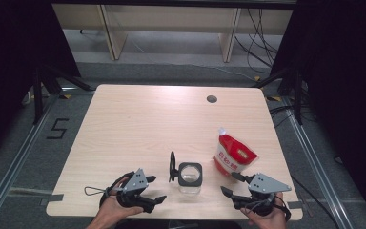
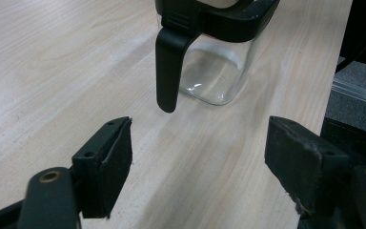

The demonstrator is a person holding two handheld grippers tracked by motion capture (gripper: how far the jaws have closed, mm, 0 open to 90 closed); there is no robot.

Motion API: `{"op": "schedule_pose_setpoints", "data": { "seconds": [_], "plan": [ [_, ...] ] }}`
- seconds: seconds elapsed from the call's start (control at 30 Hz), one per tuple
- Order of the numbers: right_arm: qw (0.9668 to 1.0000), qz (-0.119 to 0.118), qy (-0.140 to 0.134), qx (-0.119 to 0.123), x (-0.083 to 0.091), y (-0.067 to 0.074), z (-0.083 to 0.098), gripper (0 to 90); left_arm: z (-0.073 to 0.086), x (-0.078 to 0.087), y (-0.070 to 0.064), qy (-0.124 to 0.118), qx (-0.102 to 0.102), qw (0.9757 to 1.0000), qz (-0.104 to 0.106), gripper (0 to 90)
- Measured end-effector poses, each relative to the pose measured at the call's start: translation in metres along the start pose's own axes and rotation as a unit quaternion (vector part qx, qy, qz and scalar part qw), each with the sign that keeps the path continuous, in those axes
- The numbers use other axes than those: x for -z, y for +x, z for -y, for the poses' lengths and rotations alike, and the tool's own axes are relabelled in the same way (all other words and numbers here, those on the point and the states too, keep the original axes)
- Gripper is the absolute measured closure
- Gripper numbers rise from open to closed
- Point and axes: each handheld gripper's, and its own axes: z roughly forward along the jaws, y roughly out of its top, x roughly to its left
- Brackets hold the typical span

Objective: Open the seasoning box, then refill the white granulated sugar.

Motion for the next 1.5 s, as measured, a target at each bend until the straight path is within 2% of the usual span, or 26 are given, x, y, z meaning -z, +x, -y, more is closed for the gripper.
{"op": "schedule_pose_setpoints", "data": {
  "seconds": [0.07,0.17,0.27,0.37,0.43,0.47,0.6,0.63,0.67,0.7,0.73,0.77,0.83,0.9,0.93,1.0,1.03,1.1,1.17,1.23,1.27,1.3,1.37,1.4,1.43,1.5],
  "plan": [
    [1.0000,-0.004,-0.002,0.001,0.001,-0.001,0.001,38.4,0.000,0.001,0.000,0.003,0.000,1.0000,-0.002,22.8],
    [0.9999,0.003,-0.002,-0.013,0.006,-0.003,0.005,38.0,0.001,0.001,-0.002,0.005,0.010,0.9999,0.003,21.1],
    [0.9999,0.008,-0.007,-0.012,0.009,-0.005,0.008,37.7,0.001,0.001,-0.003,0.011,0.012,0.9999,0.001,19.0],
    [0.9990,0.018,-0.001,-0.040,0.014,-0.009,0.016,35.9,0.001,0.000,-0.005,-0.002,0.009,0.9999,0.009,18.4],
    [0.9990,0.013,-0.003,-0.042,0.013,-0.010,0.017,35.5,0.002,0.000,-0.007,0.001,0.017,0.9998,0.010,18.1],
    [0.9977,0.032,0.003,-0.059,0.017,-0.010,0.019,34.1,0.000,0.001,-0.005,0.010,0.002,0.9998,0.016,18.0],
    [0.9978,0.043,-0.001,-0.051,0.017,-0.017,0.022,32.4,0.002,0.001,-0.009,0.011,0.017,0.9997,0.016,17.1],
    [0.9968,0.042,0.004,-0.067,0.018,-0.016,0.022,31.7,0.001,0.001,-0.009,0.005,0.011,0.9997,0.020,17.1],
    [0.9965,0.047,0.004,-0.069,0.019,-0.017,0.023,30.6,0.002,0.002,-0.011,0.007,0.020,0.9997,0.014,16.9],
    [0.9973,0.055,-0.005,-0.048,0.018,-0.021,0.024,29.9,0.002,0.002,-0.012,0.004,0.023,0.9996,0.014,16.6],
    [0.9957,0.050,0.004,-0.078,0.019,-0.019,0.025,28.5,0.002,0.002,-0.011,0.001,0.005,0.9998,0.017,16.5],
    [0.9962,0.052,-0.002,-0.070,0.017,-0.021,0.026,27.6,0.002,0.003,-0.012,0.007,0.011,0.9998,0.016,16.4],
    [0.9961,0.050,0.004,-0.073,0.017,-0.023,0.027,27.0,0.002,0.003,-0.013,0.005,0.021,0.9996,0.016,16.3],
    [0.9964,0.053,0.002,-0.066,0.017,-0.024,0.028,26.3,0.002,0.004,-0.012,0.008,0.014,0.9997,0.018,16.1],
    [0.9960,0.051,0.002,-0.073,0.017,-0.024,0.028,25.9,0.002,0.003,-0.012,-0.002,0.017,0.9996,0.024,16.0],
    [0.9958,0.053,0.001,-0.074,0.017,-0.024,0.028,25.1,0.003,0.004,-0.012,-0.001,0.011,0.9997,0.020,16.0],
    [0.9951,0.054,0.003,-0.082,0.017,-0.024,0.028,24.3,0.003,0.006,-0.013,0.010,0.019,0.9996,0.017,15.9],
    [0.9954,0.058,0.001,-0.077,0.017,-0.025,0.028,23.6,0.003,0.005,-0.016,0.001,0.030,0.9994,0.019,15.9],
    [0.9941,0.057,0.005,-0.092,0.017,-0.023,0.029,23.1,0.003,0.005,-0.015,0.004,0.015,0.9997,0.020,15.9],
    [0.9948,0.058,0.002,-0.084,0.017,-0.025,0.029,23.1,0.004,0.005,-0.015,0.007,0.007,0.9998,0.016,15.9],
    [0.9940,0.057,0.003,-0.093,0.016,-0.024,0.029,23.0,0.004,0.005,-0.015,0.007,0.007,0.9998,0.016,15.9],
    [0.9947,0.057,0.006,-0.086,0.016,-0.025,0.029,22.8,0.004,0.005,-0.018,0.008,0.024,0.9995,0.019,15.9],
    [0.9950,0.054,0.002,-0.084,0.014,-0.024,0.029,22.8,0.004,0.004,-0.017,0.007,0.023,0.9995,0.018,15.9],
    [0.9950,0.054,0.002,-0.084,0.014,-0.024,0.029,22.8,0.004,0.004,-0.017,0.005,0.021,0.9997,0.010,15.9],
    [0.9951,0.059,0.003,-0.080,0.015,-0.024,0.029,23.0,0.004,0.003,-0.018,0.001,0.027,0.9996,0.012,15.9],
    [0.9952,0.058,0.001,-0.079,0.012,-0.026,0.030,22.3,0.004,0.004,-0.015,0.009,0.010,0.9999,0.008,15.9]
  ]
}}
